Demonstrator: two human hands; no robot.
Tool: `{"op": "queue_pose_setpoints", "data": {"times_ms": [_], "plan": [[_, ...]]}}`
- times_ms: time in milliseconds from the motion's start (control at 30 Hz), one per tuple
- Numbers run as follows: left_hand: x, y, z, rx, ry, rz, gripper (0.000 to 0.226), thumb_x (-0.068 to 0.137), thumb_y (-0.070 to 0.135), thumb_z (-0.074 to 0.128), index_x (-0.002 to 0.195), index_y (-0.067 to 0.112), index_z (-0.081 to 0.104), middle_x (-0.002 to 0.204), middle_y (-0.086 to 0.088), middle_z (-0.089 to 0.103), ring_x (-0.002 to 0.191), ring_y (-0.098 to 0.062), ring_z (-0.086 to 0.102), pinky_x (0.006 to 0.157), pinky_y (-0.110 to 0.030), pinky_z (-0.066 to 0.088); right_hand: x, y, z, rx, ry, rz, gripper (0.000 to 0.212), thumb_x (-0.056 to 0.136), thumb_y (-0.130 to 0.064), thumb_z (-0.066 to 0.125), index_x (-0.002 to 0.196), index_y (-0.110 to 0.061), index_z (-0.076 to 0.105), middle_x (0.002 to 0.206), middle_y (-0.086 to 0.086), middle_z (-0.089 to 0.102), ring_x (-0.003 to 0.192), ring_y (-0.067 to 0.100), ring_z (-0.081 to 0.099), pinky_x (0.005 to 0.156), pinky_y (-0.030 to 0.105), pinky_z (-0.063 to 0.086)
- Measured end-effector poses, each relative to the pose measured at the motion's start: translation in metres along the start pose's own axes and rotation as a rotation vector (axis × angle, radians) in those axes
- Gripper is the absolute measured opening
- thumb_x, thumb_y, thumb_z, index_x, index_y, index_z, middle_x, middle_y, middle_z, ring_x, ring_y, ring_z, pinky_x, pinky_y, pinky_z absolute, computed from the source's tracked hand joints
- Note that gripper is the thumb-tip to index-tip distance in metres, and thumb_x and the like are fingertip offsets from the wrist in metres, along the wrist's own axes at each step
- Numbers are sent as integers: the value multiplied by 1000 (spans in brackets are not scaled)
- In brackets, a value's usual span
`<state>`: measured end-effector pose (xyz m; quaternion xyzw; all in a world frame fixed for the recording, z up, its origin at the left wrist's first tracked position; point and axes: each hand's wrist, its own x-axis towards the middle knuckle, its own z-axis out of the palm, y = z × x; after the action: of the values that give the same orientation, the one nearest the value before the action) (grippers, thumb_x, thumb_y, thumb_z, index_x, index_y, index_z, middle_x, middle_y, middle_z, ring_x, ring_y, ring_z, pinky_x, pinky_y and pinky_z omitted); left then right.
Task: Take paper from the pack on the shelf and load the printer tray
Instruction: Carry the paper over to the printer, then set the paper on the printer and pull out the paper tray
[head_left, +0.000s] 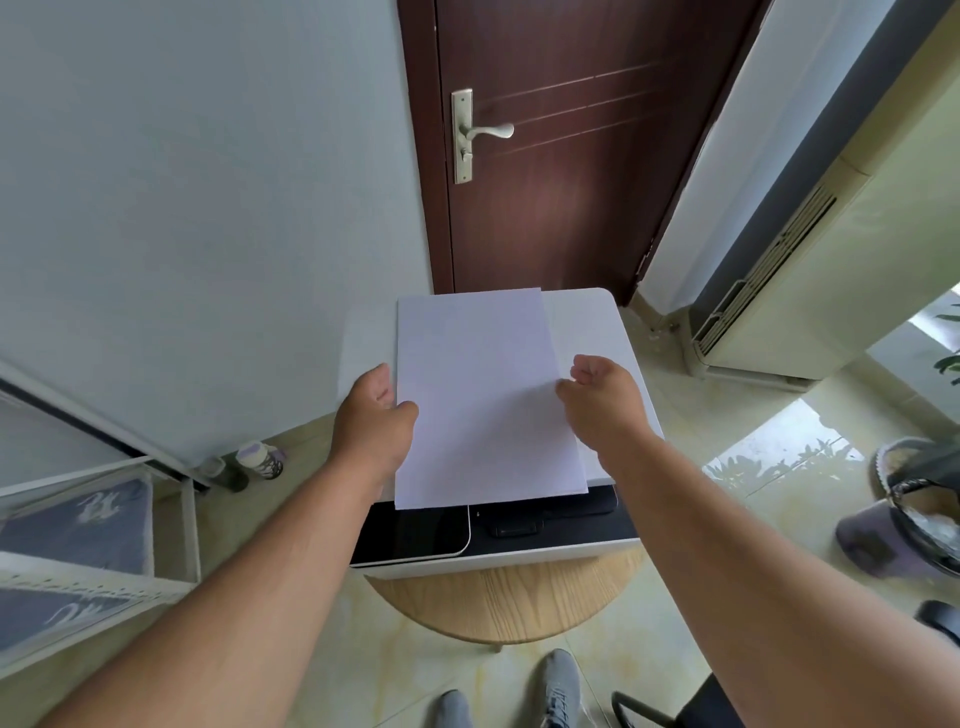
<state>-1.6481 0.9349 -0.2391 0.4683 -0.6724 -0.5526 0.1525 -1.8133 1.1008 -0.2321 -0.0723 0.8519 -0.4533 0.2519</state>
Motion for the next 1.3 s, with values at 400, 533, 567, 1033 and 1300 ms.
{"op": "queue_pose_setpoints", "data": {"times_ms": [400, 533, 567, 1033, 1300], "plan": [[-89, -43, -35, -141, 34, 235, 38, 101, 18, 64, 139, 22, 58, 131, 16, 63, 122, 1, 61, 102, -20, 45, -112, 53, -14, 235, 157, -128, 14, 92, -20, 67, 94, -31, 74, 102, -9, 78, 102, 8, 72, 102, 40, 56], [-142, -87, -43, -196, 181, 275, 22, 101, 13, 65, 123, 14, 66, 117, 8, 73, 109, -2, 69, 95, -15, 50, -140, 79, -14, 316, 112, -119, 19, 95, -13, 70, 91, -31, 76, 96, -5, 80, 92, 10, 73, 92, 32, 58], [-154, -102, -44, -194, 212, 251, 20, 101, 13, 65, 121, 15, 67, 116, 6, 73, 109, -8, 70, 96, -20, 52, -146, 89, -15, 316, 96, -115, 18, 95, -15, 70, 96, -32, 75, 98, -8, 80, 94, 9, 74, 94, 32, 58], [-151, -215, -7, -10, 132, -180, 57, 96, 17, 71, 148, 12, 48, 150, -8, 56, 130, -18, 59, 108, -32, 43, -137, 219, -23, 162, -1, 79, 35, 99, -23, 68, 133, -17, 64, 116, -4, 72, 106, 18, 69, 72, 20, 49], [-97, -259, 1, 26, 160, -173, 84, 90, 26, 79, 159, 14, 32, 162, -6, 43, 146, -17, 45, 117, -41, 39, -89, 258, -1, 119, 13, 129, 62, 98, -21, 71, 153, -15, 44, 153, 2, 51, 138, 19, 52, 96, 33, 47]]}}
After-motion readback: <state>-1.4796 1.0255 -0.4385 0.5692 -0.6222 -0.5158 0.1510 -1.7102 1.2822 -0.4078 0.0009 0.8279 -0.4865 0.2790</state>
